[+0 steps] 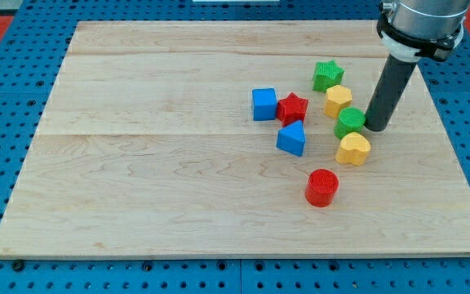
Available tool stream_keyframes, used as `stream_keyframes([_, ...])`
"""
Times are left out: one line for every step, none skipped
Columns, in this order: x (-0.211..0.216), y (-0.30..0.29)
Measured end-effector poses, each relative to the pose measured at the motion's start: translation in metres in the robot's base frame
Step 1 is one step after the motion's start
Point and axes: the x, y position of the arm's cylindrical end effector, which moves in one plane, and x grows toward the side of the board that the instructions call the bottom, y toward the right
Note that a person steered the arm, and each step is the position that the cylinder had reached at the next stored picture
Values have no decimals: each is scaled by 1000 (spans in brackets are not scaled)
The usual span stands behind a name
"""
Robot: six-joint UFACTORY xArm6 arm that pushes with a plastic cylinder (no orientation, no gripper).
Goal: Nudge the red circle left a bit
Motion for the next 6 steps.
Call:
stream_keyframes([34, 41])
stream_keyframes([90, 50])
stream_keyframes([91, 23])
stream_keyframes([92, -14])
stream_keyframes([92, -63])
stream_keyframes([78, -80])
